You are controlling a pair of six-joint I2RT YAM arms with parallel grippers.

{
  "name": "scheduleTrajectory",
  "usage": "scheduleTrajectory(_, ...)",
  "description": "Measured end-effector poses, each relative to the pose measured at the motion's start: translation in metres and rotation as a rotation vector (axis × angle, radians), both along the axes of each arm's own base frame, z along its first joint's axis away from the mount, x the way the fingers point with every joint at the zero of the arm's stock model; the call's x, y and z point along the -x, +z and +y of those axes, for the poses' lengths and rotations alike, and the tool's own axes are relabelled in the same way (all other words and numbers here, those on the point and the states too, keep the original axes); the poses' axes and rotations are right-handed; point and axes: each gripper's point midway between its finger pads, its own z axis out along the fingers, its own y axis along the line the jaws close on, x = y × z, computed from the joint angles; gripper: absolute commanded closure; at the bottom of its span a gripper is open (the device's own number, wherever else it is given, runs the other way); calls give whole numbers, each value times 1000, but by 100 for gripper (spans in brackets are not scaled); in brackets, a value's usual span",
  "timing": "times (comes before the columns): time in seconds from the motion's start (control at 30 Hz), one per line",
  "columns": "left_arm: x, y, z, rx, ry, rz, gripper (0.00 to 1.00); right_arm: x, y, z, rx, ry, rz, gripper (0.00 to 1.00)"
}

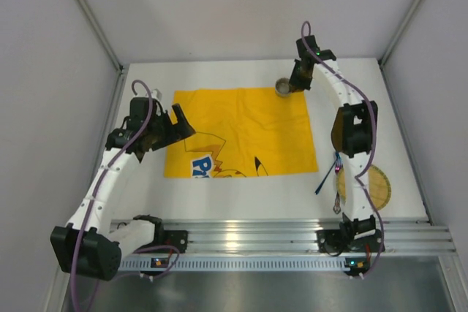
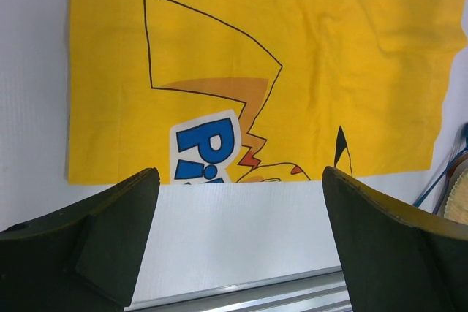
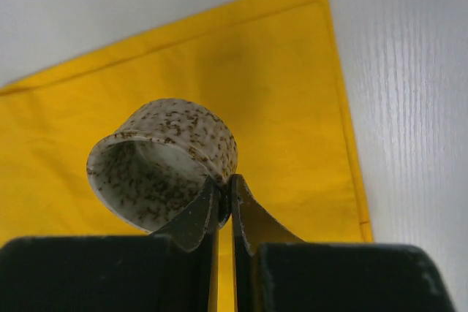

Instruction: Set the dinner table for one person

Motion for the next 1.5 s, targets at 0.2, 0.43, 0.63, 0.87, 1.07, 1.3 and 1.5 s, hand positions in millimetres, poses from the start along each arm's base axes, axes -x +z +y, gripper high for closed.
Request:
scheduleTrajectory(0.2, 7, 5, 5, -17, 15, -5, 2, 28, -79, -14, 79, -16, 226, 100)
scheduleTrajectory(0.43, 12, 2, 10, -45, 19, 10, 2, 28, -80, -17, 82, -21, 231, 1)
scheduleTrajectory(0.63, 7, -4, 8, -54, 0, 34, 2, 34, -68, -26, 91, -12, 224, 0)
scheduleTrajectory(0.87, 0, -17, -5, -31, -54, 64, 2, 107, -8, -102, 86, -120, 195, 0)
scheduleTrajectory(1.07, 1, -35, -29, -9, -133, 81, 2, 221, -15, -181, 64, -363, 236, 0)
scheduleTrajectory(1.3, 10, -52, -57, 13, -235, 125, 2, 315, -37, -225, -3, -650, 327, 0)
scheduleTrajectory(1.5, 13, -59, -68, 22, -287, 151, 2, 326, -33, -229, -28, -711, 322, 0)
